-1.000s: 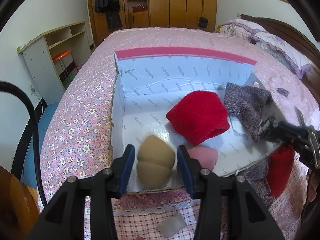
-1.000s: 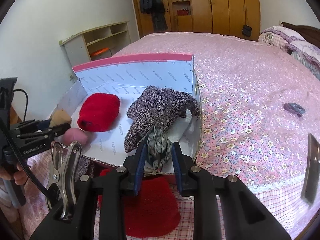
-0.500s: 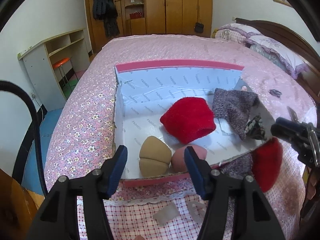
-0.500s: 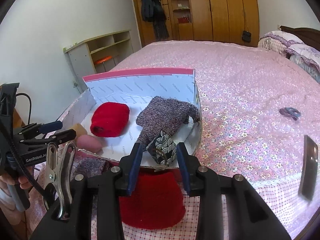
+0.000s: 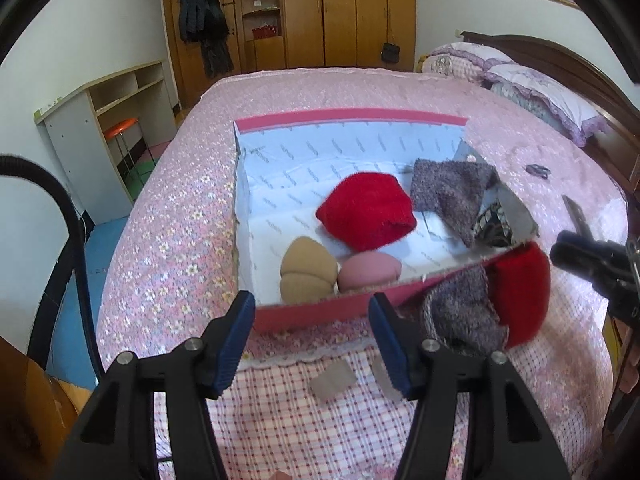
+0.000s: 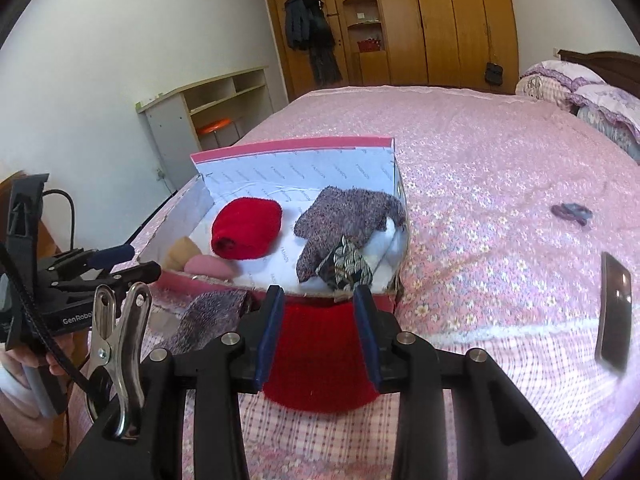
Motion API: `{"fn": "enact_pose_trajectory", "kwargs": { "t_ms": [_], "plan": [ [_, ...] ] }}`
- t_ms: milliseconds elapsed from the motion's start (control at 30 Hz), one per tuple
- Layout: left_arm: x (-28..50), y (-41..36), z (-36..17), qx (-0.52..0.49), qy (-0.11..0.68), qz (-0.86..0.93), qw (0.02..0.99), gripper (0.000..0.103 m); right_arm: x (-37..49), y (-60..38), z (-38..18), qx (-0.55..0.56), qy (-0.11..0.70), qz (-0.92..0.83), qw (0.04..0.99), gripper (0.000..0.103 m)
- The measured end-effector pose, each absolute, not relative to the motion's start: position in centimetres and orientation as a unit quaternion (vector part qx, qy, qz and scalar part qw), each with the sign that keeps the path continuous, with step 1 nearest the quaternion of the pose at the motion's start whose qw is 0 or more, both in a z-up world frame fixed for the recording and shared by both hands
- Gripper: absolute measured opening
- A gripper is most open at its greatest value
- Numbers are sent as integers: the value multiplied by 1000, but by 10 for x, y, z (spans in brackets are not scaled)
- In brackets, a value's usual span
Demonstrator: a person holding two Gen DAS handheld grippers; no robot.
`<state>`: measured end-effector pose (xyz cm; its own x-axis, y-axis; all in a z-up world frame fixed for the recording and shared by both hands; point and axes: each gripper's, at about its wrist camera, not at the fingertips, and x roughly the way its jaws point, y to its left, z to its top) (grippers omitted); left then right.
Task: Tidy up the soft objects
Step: 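Move both grippers back toward the translucent pieces beside the box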
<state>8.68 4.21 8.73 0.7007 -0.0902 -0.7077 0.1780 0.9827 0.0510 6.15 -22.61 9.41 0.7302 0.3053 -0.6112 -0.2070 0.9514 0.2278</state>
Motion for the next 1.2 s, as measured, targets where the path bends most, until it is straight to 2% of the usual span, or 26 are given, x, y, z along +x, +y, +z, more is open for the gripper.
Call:
{"fn": "enact_pose_trajectory", "kwargs": {
  "t_ms": [333, 600, 967, 1200],
  "plan": [
    [68, 43, 68, 39, 404, -87, 910, 62, 37, -220, 78, 87, 355, 151, 918, 37],
    [64, 49, 48, 17, 434, -81, 897, 46, 23, -209, 72, 77, 360, 164, 915, 37],
    [67, 44, 33, 14, 444, -79, 893, 42, 21, -202, 59, 74, 373, 170, 909, 37],
    [64, 39, 30, 26, 432, -78, 898, 29, 22, -201, 54, 77, 381, 168, 906, 37]
  ]
}}
